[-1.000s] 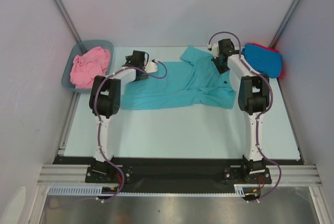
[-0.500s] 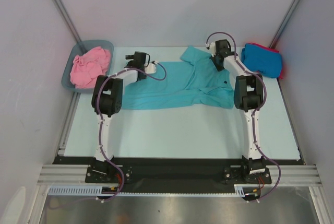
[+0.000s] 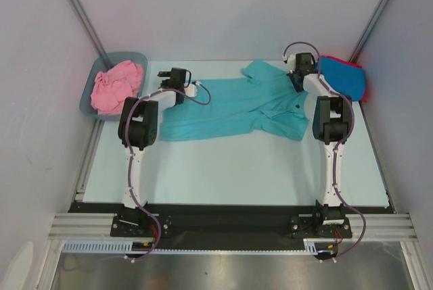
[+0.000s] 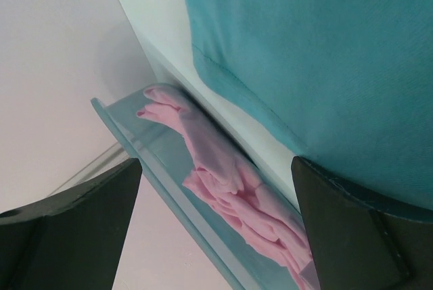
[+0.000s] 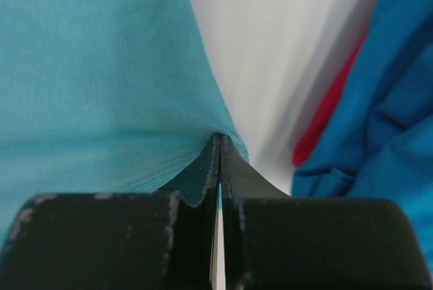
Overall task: Fold and stack the t-shirts
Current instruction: Fold the tshirt
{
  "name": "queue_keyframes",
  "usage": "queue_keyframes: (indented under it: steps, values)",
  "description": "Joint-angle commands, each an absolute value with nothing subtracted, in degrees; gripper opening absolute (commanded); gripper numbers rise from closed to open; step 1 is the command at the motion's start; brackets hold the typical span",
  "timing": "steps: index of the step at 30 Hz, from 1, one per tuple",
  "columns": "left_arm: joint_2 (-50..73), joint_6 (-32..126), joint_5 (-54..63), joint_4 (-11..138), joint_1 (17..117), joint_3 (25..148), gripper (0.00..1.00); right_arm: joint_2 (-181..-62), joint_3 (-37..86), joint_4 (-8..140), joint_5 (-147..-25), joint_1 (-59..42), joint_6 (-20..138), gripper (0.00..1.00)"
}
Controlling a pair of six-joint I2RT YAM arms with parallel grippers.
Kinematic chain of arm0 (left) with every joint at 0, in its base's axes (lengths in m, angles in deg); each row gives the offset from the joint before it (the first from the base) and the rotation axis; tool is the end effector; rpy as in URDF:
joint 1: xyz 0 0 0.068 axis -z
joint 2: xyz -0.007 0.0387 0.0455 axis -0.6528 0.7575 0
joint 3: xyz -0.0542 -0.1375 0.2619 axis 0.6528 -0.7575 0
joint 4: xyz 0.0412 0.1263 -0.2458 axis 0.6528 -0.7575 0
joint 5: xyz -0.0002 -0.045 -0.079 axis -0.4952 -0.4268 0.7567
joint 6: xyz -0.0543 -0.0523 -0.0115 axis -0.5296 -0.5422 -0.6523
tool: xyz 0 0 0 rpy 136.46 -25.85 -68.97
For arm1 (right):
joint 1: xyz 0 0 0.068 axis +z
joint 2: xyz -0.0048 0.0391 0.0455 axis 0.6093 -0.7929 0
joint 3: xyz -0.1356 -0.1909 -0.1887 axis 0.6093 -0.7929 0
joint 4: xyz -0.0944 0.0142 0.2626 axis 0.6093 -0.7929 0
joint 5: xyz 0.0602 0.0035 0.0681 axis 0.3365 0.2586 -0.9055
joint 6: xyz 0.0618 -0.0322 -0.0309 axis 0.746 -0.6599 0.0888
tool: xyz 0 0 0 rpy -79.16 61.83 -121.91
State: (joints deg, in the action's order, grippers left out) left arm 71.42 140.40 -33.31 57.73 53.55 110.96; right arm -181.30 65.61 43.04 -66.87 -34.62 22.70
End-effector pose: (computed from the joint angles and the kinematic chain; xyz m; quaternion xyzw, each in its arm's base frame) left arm 0.5605 -0.0946 0.1168 0.5813 0.6727 0.4161 0.1907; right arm 0.6061 0.0185 0.1415 -0.2268 0.9003 -0.1707 0.3299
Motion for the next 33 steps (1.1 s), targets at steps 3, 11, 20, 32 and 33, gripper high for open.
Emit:
queue_keyframes:
  steps: [3, 11, 20, 32, 33]
  values:
    - [74.70, 141.68, -35.36, 54.51, 51.30, 110.85, 1.00, -180.06, 61.98, 39.88, -62.89, -38.77, 20.91, 0.00]
    - [74.88, 141.06, -37.21, 58.46, 51.30, 112.08, 1.00, -177.25, 63.04, 37.25, -66.32, -35.98, 20.47, 0.39]
    - [70.75, 141.07, -39.33, 70.16, 51.39, 112.43, 1.00, -164.96, 59.87, 34.08, -70.00, -32.18, 20.38, 0.59]
    - [38.95, 142.20, -14.55, 47.70, 52.36, 86.69, 1.00, -150.26, 43.88, 20.20, -81.79, -32.09, 12.75, 0.54]
    - [38.23, 142.81, -12.71, 46.53, 52.36, 85.46, 1.00, -150.17, 42.57, 20.02, -81.62, -32.18, 12.39, 0.54]
